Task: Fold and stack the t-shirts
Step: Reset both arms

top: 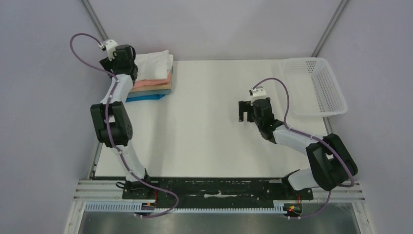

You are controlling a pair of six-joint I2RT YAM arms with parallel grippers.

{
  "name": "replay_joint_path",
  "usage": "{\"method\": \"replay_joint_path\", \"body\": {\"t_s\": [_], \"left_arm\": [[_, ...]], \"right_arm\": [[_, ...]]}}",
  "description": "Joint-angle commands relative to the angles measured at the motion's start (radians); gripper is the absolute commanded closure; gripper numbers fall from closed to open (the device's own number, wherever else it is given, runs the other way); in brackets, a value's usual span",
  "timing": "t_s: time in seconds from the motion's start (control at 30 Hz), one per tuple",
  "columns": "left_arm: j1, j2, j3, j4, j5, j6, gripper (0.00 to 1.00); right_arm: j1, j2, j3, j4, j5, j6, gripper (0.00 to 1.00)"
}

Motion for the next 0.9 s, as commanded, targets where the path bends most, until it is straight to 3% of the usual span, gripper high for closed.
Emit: {"method": "replay_joint_path", "body": {"t_s": [0.0, 0.23, 0.33, 0.47, 0.6, 0.7, 0.87], "left_arm": [[0.003, -0.184, -0.068, -0.003, -0.059, -0.167, 0.20], [-0.047, -0.496, -0.372, -0.030, 0.164, -0.375, 0.18], [-0.119, -0.695, -0.527, -0.135, 0.406, -0.435, 0.18], [-0.297, -0.965, -0.834, -0.045, 0.651, -0.376, 0.18], [-0.397, -1.150, -0.984, -0.133, 0.623, -0.380, 0.17], [-0.403, -1.264, -1.039, -0.236, 0.567, -0.361, 0.17], [-0.404, -1.367, -1.084, -0.250, 0.526, -0.372, 0.17]], "right_arm": [[-0.003, -0.104, -0.028, 0.030, 0.023, 0.035, 0.02], [-0.003, -0.285, -0.157, 0.030, 0.051, 0.076, 0.02], [-0.003, -0.387, -0.244, 0.042, 0.053, 0.115, 0.02], [-0.002, -0.500, -0.332, 0.013, 0.075, 0.148, 0.02], [-0.003, -0.596, -0.388, -0.036, 0.116, 0.195, 0.02], [-0.002, -0.670, -0.443, -0.042, 0.135, 0.219, 0.02], [-0.003, -0.804, -0.518, 0.005, 0.088, 0.199, 0.02]]}}
